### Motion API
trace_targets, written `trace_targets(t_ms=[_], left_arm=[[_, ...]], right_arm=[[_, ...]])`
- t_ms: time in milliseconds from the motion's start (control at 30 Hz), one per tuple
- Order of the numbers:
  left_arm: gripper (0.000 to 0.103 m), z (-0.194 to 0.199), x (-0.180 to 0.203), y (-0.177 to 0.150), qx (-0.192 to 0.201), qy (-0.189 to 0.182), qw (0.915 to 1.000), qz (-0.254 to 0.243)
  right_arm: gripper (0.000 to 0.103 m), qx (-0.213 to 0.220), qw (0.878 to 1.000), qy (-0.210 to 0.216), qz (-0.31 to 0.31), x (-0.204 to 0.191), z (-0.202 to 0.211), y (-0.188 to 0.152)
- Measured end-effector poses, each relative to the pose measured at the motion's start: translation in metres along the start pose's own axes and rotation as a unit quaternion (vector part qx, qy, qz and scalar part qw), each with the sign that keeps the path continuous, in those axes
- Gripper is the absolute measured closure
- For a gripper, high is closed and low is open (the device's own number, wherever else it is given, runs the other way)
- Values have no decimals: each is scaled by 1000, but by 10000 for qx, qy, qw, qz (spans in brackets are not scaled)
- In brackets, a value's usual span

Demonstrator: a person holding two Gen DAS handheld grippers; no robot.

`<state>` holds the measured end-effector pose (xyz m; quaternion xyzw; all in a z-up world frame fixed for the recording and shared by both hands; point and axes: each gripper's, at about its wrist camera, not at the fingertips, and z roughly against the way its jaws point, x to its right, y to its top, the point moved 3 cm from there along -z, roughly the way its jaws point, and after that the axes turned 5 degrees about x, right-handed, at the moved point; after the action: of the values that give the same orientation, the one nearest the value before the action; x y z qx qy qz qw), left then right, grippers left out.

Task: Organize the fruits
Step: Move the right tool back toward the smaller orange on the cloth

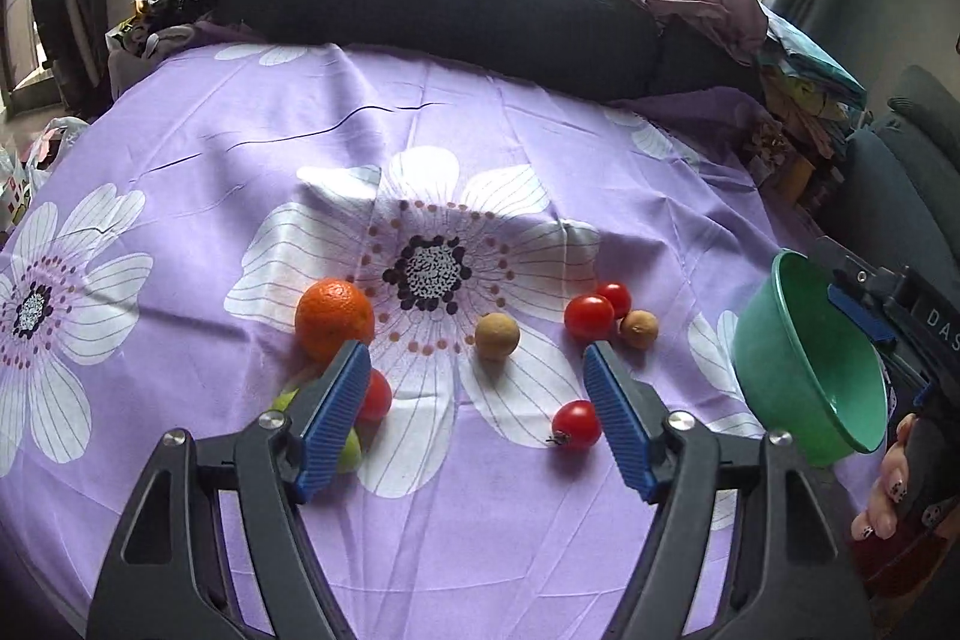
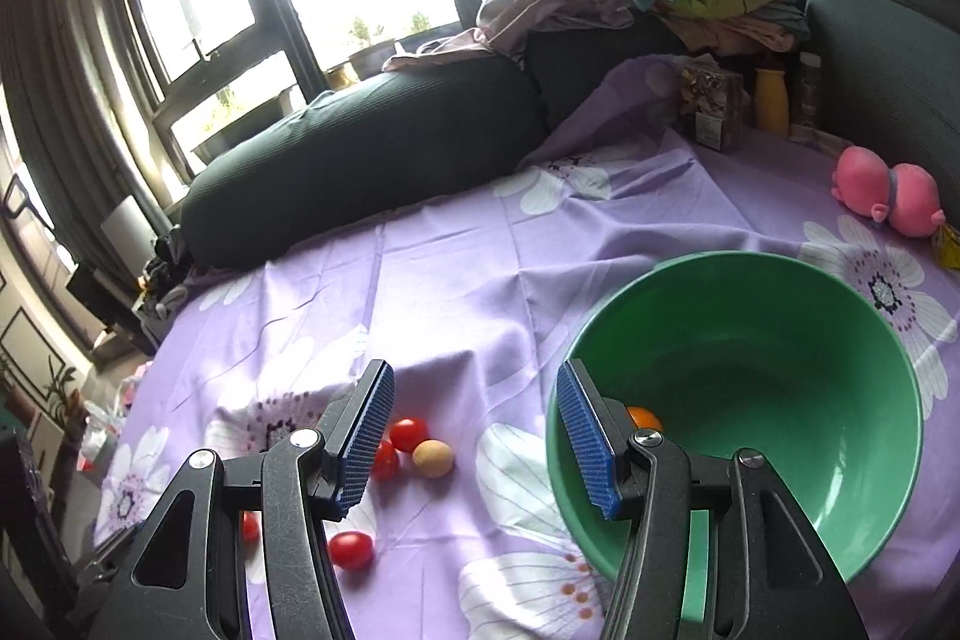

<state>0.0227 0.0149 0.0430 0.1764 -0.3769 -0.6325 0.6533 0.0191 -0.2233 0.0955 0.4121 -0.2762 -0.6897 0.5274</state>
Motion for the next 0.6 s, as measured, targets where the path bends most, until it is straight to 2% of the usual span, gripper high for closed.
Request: trace_targets(t_ms=[133,300,467,600], left_arm=[[29,2,-11,0,16,54,9999,157],[29,8,-26,4,144,206,9992,304],[29,12,-39,6,156,164,9985,489],[29,17,-50,10,192,195,9977,622]], right_arm=[[46,-142,9996,102,201,-19,-7,-7],[46,187,9990,120,383,-39,-2,-11],[46,34,9989,412,238,-47,-8,-16],[46,51,9979,533,376,-56,-7,-18]])
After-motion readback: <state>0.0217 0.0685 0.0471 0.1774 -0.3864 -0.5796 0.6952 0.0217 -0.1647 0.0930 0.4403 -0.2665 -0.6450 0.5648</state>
